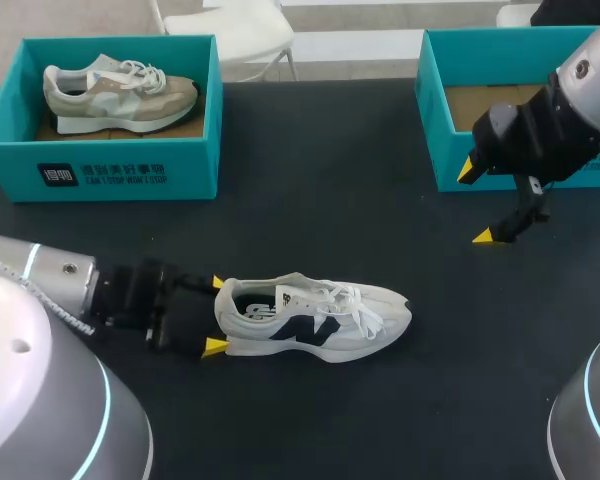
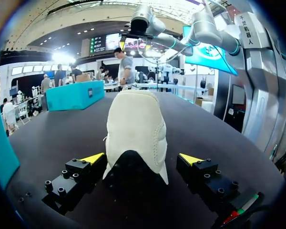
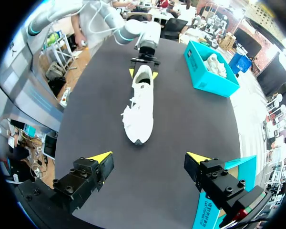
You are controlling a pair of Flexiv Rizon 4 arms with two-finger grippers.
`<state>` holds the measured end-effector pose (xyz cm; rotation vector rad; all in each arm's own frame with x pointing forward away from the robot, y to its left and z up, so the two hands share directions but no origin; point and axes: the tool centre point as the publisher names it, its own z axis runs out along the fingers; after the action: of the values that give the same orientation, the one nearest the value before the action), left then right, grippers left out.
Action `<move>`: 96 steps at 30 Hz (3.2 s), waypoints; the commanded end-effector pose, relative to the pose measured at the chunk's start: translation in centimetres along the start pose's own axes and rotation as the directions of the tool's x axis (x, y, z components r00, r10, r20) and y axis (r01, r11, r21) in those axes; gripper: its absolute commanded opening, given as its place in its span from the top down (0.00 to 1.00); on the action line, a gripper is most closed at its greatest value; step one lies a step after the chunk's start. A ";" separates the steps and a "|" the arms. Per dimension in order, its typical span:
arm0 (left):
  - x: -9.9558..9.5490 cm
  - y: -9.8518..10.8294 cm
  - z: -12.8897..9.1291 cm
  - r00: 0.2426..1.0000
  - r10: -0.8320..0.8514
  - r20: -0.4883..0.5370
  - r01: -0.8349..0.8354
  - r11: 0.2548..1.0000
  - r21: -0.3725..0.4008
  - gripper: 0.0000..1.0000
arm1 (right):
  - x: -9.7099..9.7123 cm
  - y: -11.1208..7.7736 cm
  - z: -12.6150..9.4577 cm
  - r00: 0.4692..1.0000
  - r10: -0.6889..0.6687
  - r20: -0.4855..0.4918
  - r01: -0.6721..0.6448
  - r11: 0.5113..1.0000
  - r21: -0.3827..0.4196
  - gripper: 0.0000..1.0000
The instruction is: Take the shoe out of the shoebox, open the shoe tongue, remove and reinsert the insole, then place the shoe into the shoebox
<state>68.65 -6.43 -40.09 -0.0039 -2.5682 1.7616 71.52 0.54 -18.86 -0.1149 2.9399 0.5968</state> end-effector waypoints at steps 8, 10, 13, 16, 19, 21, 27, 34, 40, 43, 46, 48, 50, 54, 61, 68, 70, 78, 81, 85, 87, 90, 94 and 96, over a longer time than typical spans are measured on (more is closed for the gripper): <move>-0.1 0.0 3.0 1.000 0.012 0.020 -0.011 1.000 -0.009 0.00 | 0.0 0.0 0.2 1.000 0.000 0.000 0.000 1.000 0.001 0.00; -0.3 0.1 3.3 1.000 0.009 0.029 -0.009 1.000 -0.014 0.00 | 0.0 0.0 0.2 1.000 0.000 0.000 0.000 1.000 0.001 0.00; -0.4 0.5 3.7 0.999 0.007 0.043 -0.006 1.000 -0.027 0.00 | 0.0 0.0 0.2 1.000 0.000 0.000 0.000 1.000 0.001 0.00; -0.4 0.8 3.8 0.998 0.006 0.058 -0.003 0.999 -0.045 0.00 | 0.0 0.0 0.2 1.000 0.000 0.000 0.000 1.000 0.001 0.00; -0.5 1.1 3.8 0.996 -0.002 0.090 0.006 0.999 -0.047 0.02 | 0.0 0.0 0.2 1.000 0.000 0.000 0.000 1.000 0.001 0.00; -0.5 1.2 3.8 0.995 -0.010 0.097 0.014 0.999 -0.041 0.27 | 0.0 0.0 0.2 1.000 0.000 0.000 0.000 1.000 0.001 0.00; -0.5 1.2 3.8 0.995 -0.019 0.097 0.023 0.999 -0.042 1.00 | 0.0 0.0 0.2 1.000 0.000 0.000 0.000 1.000 0.001 0.00; 0.1 1.3 4.0 0.995 -0.038 0.094 0.041 0.999 -0.033 1.00 | 0.0 0.0 0.2 1.000 0.000 0.000 0.000 1.000 0.001 0.00; 0.1 1.3 4.1 0.995 -0.041 0.096 0.045 0.998 -0.042 1.00 | 0.0 0.0 0.2 1.000 0.000 0.000 0.000 1.000 0.001 0.00; 0.1 1.3 4.1 0.995 -0.041 0.096 0.045 0.998 -0.042 1.00 | 0.0 0.0 0.2 1.000 0.000 0.000 0.000 1.000 0.001 0.00; 0.1 1.3 4.1 0.995 -0.041 0.096 0.045 0.998 -0.042 1.00 | -0.8 1.3 0.5 0.986 0.163 0.021 -0.164 0.983 0.078 0.00; 0.1 1.3 4.1 0.995 -0.041 0.096 0.045 0.998 -0.042 1.00 | -1.2 2.3 1.0 0.947 0.304 0.108 -0.315 0.943 0.110 0.00; 0.1 1.3 4.1 0.995 -0.041 0.096 0.045 0.998 -0.042 1.00 | -1.4 3.5 1.4 0.885 0.423 0.197 -0.453 0.878 0.152 0.00; 0.1 1.3 4.1 0.995 -0.041 0.096 0.045 0.998 -0.042 1.00 | -1.0 5.7 2.2 0.730 0.611 0.307 -0.680 0.696 0.232 0.00; 0.1 1.3 4.1 0.995 -0.041 0.096 0.045 0.998 -0.042 1.00 | -1.2 6.6 2.8 0.696 0.633 0.338 -0.706 0.688 0.165 0.00; 0.1 1.3 4.1 0.995 -0.041 0.096 0.045 0.998 -0.042 1.00 | -1.2 6.6 2.8 0.696 0.633 0.338 -0.706 0.688 0.165 0.00; 0.1 1.3 4.1 0.995 -0.041 0.096 0.045 0.998 -0.042 1.00 | -1.2 6.6 2.8 0.696 0.633 0.338 -0.706 0.688 0.165 0.00; 0.1 1.3 4.1 0.995 -0.041 0.096 0.045 0.998 -0.042 1.00 | -1.2 6.6 2.8 0.696 0.633 0.338 -0.706 0.688 0.165 0.00; 0.1 1.3 4.1 0.995 -0.041 0.096 0.045 0.998 -0.042 1.00 | -1.2 6.6 2.8 0.696 0.633 0.338 -0.706 0.688 0.165 0.00; 0.1 1.3 4.1 0.995 -0.041 0.096 0.045 0.998 -0.042 1.00 | -0.6 7.1 3.6 0.609 0.682 0.405 -0.770 0.632 0.093 0.00; 0.1 1.3 4.1 0.995 -0.041 0.096 0.045 0.998 -0.042 1.00 | -0.3 7.6 3.9 0.565 0.701 0.435 -0.795 0.604 0.058 0.00; 0.1 1.3 4.1 0.995 -0.041 0.096 0.045 0.998 -0.042 1.00 | -0.1 8.4 4.4 0.550 0.700 0.456 -0.803 0.593 0.059 0.00; 0.1 1.3 4.1 0.995 -0.041 0.096 0.045 0.998 -0.042 1.00 | 0.4 9.8 5.4 0.500 0.725 0.474 -0.833 0.553 0.033 0.00; 0.1 1.3 4.1 0.995 -0.041 0.096 0.045 0.998 -0.042 1.00 | 0.6 10.8 6.2 0.483 0.730 0.483 -0.841 0.540 0.025 0.00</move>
<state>68.99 -9.47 -42.35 0.1338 -2.6469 1.7336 70.32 10.58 -19.67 1.3243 2.4677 0.2897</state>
